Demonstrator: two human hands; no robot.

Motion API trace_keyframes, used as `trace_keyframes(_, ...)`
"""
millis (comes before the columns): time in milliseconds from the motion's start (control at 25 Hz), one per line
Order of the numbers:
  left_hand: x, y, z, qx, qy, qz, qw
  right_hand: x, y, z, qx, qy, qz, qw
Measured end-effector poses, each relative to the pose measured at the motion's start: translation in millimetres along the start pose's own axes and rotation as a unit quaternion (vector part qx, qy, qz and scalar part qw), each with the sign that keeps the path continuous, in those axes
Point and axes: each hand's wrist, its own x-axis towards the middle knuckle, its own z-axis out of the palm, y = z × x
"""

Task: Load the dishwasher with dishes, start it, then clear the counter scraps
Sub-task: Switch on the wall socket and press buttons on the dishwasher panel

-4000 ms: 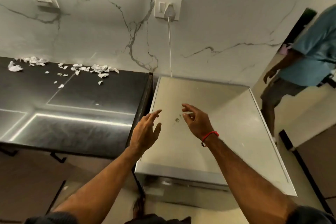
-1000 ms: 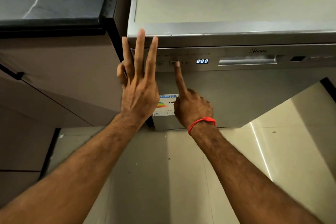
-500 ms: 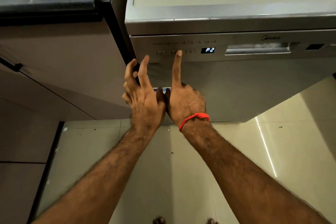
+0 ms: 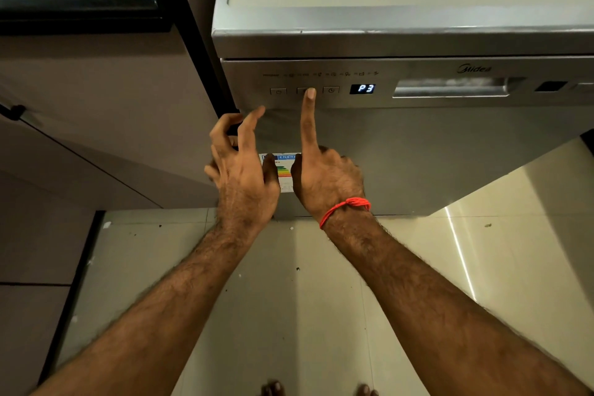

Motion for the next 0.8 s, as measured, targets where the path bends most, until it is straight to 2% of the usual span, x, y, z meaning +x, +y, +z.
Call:
trace_keyframes(120,6.9,3.2,-2.4,-0.001,0.02,0.013,1.0,-2.1,5.8,-5.0,0.02,-0.002,-0.004,1.0)
trace_keyframes(440,7.5,-5.7,-3.4,0.011,0.028,0.037,0.999,0.2,18.4,5.4,0.015,0.097,-0.043,0.994)
trace_keyframes(600,10.9,-8.3,-2.9,0.011,0.023,0.02,0.999,4.3,24.3,11.8,0.039,0.152,-0.075,0.985)
trace_keyframes(800,13.7,-13.5,2.0,0.004,0.024,0.026,0.999,6.7,27.4,24.3,0.008,0.163,-0.095,0.982)
